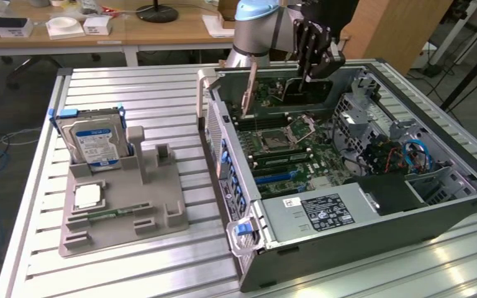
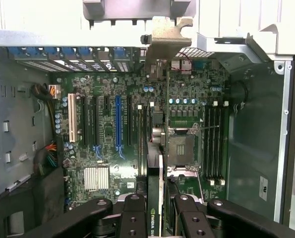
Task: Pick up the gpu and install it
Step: 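Insert the gpu into the slot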
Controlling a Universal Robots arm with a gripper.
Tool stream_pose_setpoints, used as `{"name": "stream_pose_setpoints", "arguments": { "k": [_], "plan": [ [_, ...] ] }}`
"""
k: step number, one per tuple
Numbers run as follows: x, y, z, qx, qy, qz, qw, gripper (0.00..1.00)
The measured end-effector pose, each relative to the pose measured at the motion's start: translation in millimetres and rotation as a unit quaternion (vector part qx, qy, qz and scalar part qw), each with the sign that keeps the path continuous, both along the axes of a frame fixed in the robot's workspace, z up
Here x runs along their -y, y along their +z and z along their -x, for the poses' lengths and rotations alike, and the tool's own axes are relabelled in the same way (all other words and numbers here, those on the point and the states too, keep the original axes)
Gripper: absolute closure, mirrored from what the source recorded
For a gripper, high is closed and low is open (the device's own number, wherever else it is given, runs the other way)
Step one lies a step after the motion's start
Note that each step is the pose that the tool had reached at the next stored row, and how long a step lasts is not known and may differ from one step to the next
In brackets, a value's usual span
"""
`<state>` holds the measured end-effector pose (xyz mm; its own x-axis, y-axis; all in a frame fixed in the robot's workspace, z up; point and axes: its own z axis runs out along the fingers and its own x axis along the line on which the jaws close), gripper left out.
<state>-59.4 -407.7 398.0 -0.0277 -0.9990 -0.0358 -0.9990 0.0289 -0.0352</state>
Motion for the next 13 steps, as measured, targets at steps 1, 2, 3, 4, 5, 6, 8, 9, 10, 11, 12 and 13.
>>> {"name": "stream_pose_setpoints", "arguments": {
  "k": [1,2,3,4,5,6,8,9,10,11,12,13],
  "plan": [
    [0.0,-0.8,0.0,0.0000,0.000,0.0000,1.0000,0.74],
    [0.0,-1.5,0.0,0.0000,0.000,0.0000,1.0000,0.74],
    [0.0,-2.2,0.0,0.0000,0.000,0.0000,1.0000,0.74],
    [0.0,-2.9,0.0,0.0000,0.000,0.0000,1.0000,0.74],
    [0.0,-3.6,0.0,0.0000,0.000,0.0000,1.0000,0.74],
    [0.0,-4.3,0.0,0.0000,0.000,0.0000,1.0000,0.74],
    [0.0,-5.6,0.0,0.0000,0.000,0.0000,1.0000,0.74],
    [0.0,-6.3,0.0,0.0000,0.000,0.0000,1.0000,0.74],
    [0.0,-6.9,0.0,0.0000,0.000,0.0000,1.0000,0.74],
    [0.0,-7.6,0.0,0.0000,0.000,0.0000,1.0000,0.74],
    [0.0,-8.2,0.0,0.0000,0.000,0.0000,1.0000,0.74],
    [0.0,-8.8,0.0,0.0000,0.000,0.0000,1.0000,0.74]
  ]
}}
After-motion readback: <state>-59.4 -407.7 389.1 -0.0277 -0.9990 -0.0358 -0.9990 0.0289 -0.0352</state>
